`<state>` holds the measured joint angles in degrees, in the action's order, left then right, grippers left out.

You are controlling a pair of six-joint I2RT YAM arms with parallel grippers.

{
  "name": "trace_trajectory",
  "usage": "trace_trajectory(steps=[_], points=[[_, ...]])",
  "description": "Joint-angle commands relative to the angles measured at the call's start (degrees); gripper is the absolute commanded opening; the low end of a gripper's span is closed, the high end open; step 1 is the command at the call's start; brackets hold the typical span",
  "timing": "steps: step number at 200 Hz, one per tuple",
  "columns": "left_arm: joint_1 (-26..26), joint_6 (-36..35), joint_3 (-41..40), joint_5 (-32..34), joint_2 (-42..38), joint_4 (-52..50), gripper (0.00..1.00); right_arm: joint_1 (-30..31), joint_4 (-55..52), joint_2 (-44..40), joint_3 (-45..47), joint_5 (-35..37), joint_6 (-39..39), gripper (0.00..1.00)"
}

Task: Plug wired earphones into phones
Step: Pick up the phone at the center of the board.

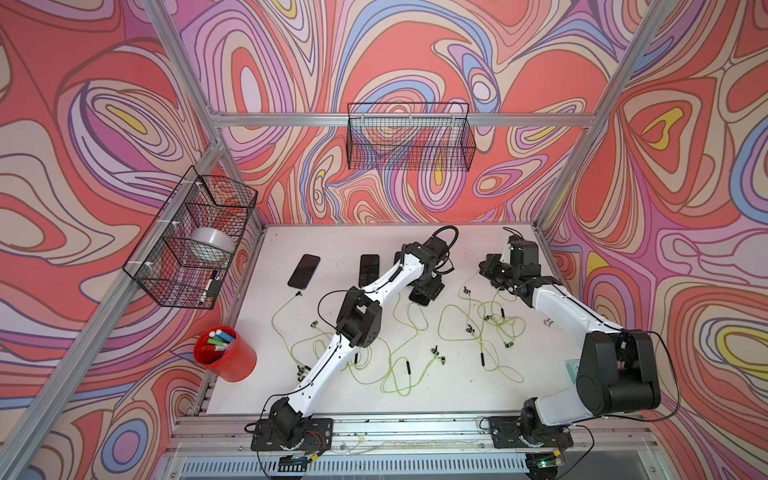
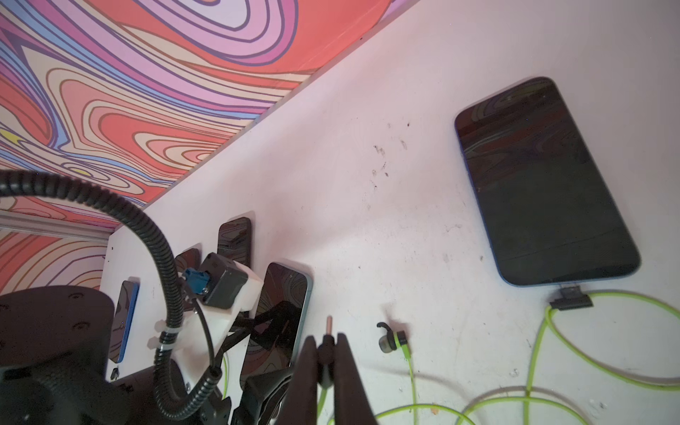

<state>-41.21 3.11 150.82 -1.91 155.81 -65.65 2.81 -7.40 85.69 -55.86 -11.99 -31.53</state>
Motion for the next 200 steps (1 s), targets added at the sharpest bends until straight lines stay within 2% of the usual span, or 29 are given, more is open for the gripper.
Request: trace_trajectory(steps=[1, 31, 92, 148, 170, 200], points=[[-0.1, -1.53, -1.04, -0.65, 5.45, -8.94, 0.82, 0.08, -0.34, -1.7, 1.25, 1.1, 0.35, 0.09], [-0.1, -1.52, -1.1, -0.76, 6.52, -10.88, 0.81, 0.05, -0.19, -2.48, 2.14, 1.37, 0.02, 0.09], [-0.1, -0.96, -2.16, -4.17, 6.05, -8.99, 0.69, 0.05, -1.18, -4.21, 3.38, 1.55, -0.51, 0.09], [0.08, -0.11, -3.44, -4.87, 2.94, -7.89, 0.64, 0.08, -5.6, -8.94, 5.9, 0.79, 0.32, 0.1], [0.16, 2.97, -7.63, -5.53, -2.58, -1.79, 0.6, 0.08, -6.24, -9.66, 6.45, -0.61, 0.76, 0.1], [0.16, 8.79, -14.96, -4.41, -10.57, 10.29, 0.58, 0.08, -6.03, -8.03, 6.51, -5.93, 2.7, 0.1]])
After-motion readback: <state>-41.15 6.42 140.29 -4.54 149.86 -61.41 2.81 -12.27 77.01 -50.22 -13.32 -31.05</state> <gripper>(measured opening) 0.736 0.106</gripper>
